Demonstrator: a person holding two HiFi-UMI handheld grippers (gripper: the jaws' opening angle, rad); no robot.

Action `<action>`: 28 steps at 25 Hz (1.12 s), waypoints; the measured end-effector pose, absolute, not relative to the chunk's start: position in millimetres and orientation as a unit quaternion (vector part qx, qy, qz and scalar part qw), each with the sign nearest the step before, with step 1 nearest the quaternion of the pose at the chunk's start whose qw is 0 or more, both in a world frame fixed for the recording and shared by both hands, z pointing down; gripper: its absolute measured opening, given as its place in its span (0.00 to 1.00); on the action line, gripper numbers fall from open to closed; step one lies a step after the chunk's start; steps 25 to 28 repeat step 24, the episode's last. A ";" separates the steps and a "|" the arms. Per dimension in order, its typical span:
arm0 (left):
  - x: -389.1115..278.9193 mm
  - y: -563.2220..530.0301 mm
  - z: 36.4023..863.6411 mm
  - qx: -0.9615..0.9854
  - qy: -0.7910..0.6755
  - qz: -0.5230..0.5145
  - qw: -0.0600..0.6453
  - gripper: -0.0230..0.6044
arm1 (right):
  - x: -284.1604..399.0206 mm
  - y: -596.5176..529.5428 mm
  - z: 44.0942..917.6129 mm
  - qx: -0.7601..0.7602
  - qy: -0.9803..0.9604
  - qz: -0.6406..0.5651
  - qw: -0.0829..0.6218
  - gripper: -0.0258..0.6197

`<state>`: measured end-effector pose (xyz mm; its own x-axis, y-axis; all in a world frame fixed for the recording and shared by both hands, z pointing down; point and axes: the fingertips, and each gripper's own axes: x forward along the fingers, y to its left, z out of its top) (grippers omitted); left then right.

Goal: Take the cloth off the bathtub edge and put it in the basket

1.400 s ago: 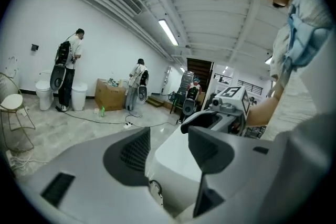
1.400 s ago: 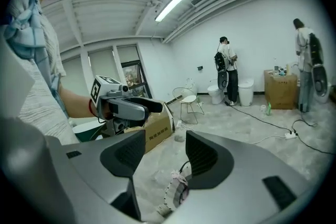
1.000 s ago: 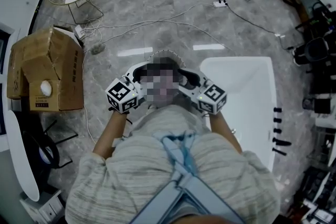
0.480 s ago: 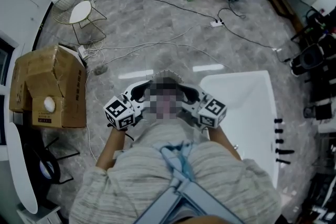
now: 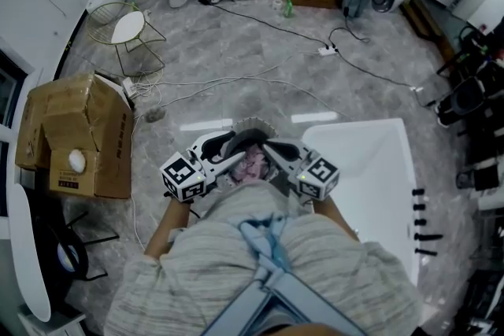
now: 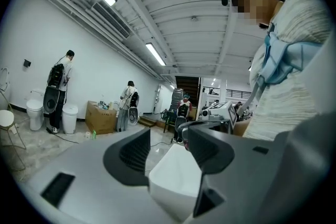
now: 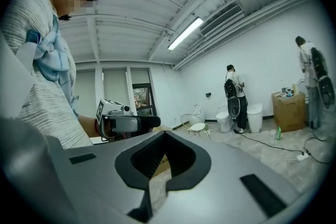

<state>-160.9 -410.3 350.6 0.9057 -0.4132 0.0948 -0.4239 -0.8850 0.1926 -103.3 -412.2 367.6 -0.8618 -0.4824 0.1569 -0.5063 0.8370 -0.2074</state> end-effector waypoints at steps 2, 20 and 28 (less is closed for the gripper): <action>-159.2 -407.5 351.6 0.971 -0.213 0.029 0.100 0.40 | -102.4 -411.6 371.0 0.259 -0.957 0.121 0.055 0.05; -159.4 -403.2 359.8 0.969 -0.218 0.027 0.113 0.04 | -104.8 -406.5 371.4 0.258 -0.957 0.127 0.044 0.05; -156.9 -404.6 359.1 0.969 -0.217 0.026 0.114 0.04 | -103.5 -407.4 370.1 0.255 -0.958 0.127 0.039 0.05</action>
